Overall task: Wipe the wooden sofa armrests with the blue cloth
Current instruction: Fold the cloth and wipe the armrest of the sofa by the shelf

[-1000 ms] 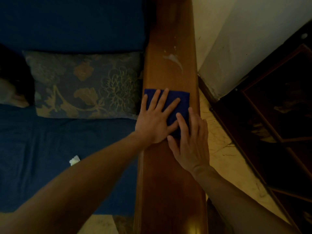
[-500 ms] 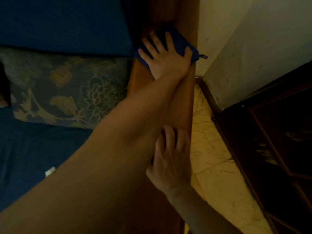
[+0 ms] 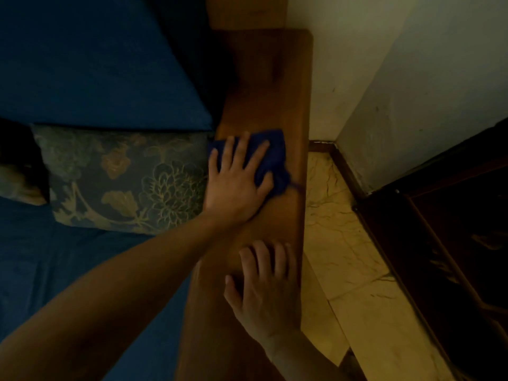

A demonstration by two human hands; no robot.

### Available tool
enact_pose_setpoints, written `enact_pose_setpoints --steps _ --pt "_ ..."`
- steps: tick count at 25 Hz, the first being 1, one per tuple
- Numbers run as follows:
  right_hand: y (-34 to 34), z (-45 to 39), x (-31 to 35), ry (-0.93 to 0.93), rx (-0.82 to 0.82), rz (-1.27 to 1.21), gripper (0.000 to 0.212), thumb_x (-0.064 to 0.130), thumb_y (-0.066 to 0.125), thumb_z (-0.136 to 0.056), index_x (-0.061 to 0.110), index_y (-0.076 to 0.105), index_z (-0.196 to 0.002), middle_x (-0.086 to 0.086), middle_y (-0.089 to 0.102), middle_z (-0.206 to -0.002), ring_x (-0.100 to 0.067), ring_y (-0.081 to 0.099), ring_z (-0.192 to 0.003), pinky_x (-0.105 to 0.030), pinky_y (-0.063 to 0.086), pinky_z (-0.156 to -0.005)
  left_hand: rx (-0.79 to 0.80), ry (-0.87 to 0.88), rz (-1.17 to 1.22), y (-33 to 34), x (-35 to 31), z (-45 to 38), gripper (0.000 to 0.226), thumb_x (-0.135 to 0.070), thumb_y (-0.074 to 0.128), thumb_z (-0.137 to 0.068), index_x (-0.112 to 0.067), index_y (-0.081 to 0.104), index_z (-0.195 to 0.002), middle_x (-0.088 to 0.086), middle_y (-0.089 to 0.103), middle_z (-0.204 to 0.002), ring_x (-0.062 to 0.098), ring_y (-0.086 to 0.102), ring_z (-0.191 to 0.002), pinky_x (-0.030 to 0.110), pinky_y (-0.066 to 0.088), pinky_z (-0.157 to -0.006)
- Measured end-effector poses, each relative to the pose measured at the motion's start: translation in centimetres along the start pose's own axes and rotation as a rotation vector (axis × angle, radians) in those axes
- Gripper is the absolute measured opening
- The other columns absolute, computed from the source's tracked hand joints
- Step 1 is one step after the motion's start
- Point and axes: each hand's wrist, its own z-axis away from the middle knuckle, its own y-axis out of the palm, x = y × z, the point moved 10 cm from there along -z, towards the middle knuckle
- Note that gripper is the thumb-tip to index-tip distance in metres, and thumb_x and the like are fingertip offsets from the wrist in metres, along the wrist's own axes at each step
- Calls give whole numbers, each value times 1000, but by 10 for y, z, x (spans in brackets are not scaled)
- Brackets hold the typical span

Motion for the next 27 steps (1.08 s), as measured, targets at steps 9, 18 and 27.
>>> enact_pose_setpoints --steps 9,18,27 --pt "-2 -5 -4 -13 9 -7 51 60 55 -84 24 59 -120 -3 58 -131 -32 45 -124 -50 27 -108 74 49 -8 1 -88 -93 61 -48 21 -99 -26 23 -155 5 4 -167 30 -4 -153 60 -2 -120" --pt "-56 28 -122 476 -463 -879 9 30 45 -103 27 53 -102 12 57 -91 1 52 -79 -13 40 -69 281 860 -421 -5 -128 -12 76 -56 13 -83 -15 66 -121 13 63 -125 31 47 -127 52 16 -119" --pt "-11 41 -119 472 -73 -813 51 45 40 -102 30 35 -151 -1 37 -155 -17 40 -138 -42 39 -112 497 1064 -231 63 -155 375 52 -54 29 -94 -26 69 -113 0 66 -120 25 47 -127 52 1 -120"
